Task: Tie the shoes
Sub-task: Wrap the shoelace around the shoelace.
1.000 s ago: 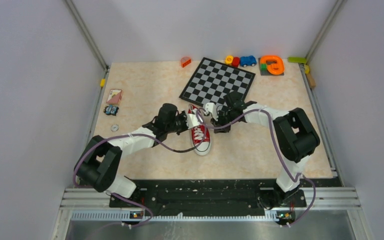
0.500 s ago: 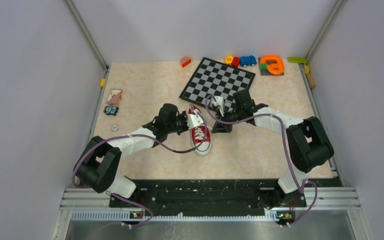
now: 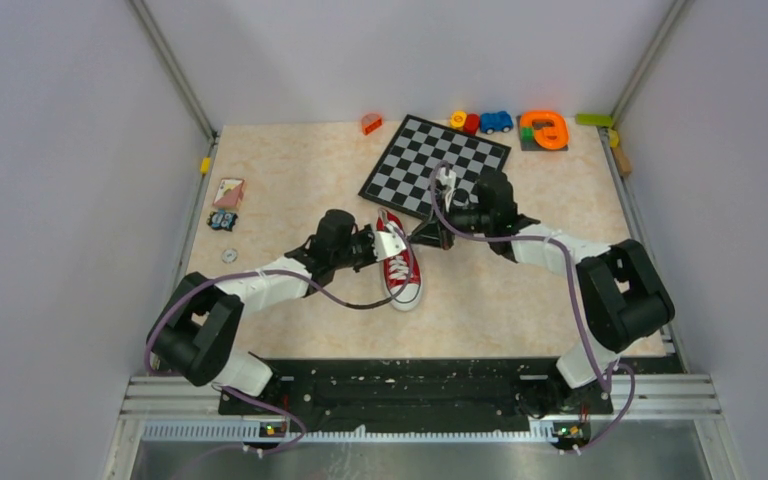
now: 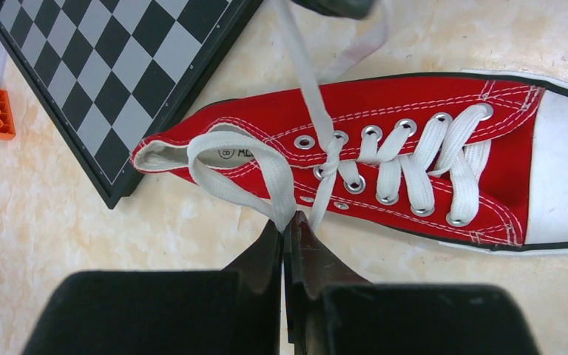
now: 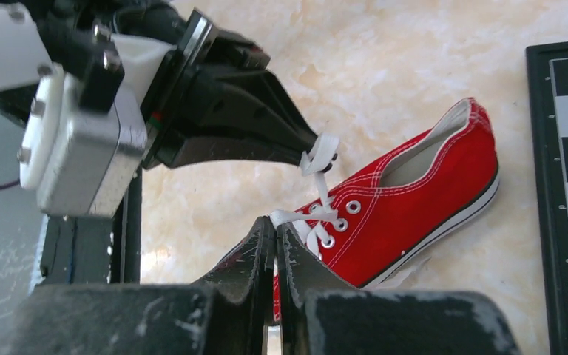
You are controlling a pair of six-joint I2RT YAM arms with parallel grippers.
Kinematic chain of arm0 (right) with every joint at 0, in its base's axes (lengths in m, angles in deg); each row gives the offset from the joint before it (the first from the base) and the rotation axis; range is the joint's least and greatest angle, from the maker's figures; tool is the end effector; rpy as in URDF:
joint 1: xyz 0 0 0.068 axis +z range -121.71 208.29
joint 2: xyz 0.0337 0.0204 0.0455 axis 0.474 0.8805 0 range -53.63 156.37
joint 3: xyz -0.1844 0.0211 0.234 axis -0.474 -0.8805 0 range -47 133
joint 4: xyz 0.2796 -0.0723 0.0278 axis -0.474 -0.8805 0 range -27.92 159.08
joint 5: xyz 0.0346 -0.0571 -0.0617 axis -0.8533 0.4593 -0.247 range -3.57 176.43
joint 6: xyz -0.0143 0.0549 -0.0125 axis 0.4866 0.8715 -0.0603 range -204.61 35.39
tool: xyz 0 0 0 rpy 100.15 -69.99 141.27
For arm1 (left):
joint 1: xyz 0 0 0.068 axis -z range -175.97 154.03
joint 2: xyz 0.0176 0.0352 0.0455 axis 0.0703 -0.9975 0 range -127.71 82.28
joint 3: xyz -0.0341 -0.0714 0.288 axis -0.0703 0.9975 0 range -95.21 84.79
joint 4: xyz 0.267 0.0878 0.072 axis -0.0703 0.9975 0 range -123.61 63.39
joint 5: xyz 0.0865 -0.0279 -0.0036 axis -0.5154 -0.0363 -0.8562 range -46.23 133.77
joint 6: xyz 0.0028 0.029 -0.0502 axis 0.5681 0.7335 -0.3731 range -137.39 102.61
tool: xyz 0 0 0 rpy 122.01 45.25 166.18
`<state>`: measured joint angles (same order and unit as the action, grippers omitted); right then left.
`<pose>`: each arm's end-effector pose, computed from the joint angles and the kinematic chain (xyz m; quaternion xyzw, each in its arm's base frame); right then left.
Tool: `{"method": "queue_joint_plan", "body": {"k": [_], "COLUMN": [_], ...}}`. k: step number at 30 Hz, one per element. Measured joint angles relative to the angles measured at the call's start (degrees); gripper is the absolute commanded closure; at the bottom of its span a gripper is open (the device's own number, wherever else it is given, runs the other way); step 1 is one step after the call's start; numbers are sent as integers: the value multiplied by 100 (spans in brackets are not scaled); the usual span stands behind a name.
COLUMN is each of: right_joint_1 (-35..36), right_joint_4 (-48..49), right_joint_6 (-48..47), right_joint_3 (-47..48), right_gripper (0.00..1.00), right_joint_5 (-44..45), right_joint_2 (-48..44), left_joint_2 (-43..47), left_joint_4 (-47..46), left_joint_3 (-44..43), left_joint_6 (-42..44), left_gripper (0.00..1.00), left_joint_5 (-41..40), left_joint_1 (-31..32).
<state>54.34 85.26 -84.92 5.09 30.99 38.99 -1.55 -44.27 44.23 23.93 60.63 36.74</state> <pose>0.3178 0.1936 0.2303 -0.4152 0.6667 0.4879 0.3808 0.2680 -0.1866 0.1960 0.5786 0.6505 -0.0926 0.4832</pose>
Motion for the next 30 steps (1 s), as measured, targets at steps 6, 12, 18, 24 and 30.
{"method": "queue_joint_plan", "body": {"k": [6, 12, 18, 24, 30], "right_joint_1": [0, 2, 31, 46, 48], "right_joint_4": [1193, 1683, 2179, 2339, 2614], "right_joint_6": [1027, 1725, 2260, 2739, 3073], "right_joint_3": [-122, -155, -140, 33, 35], "right_gripper": [100, 100, 100, 100, 100], "right_joint_5": [398, 800, 933, 960, 973], "right_joint_2": [26, 315, 649, 977, 990], "left_joint_2": [-2, -11, -120, -120, -120], "left_joint_4": [-61, -57, 140, 442, 796], "left_joint_3": [24, -9, -271, -372, -435], "left_joint_6": [175, 457, 750, 1252, 1639], "left_gripper": [100, 100, 100, 100, 100], "left_joint_5": [0, 4, 13, 4, -74], "left_joint_1": [0, 0, 0, 11, 114]}}
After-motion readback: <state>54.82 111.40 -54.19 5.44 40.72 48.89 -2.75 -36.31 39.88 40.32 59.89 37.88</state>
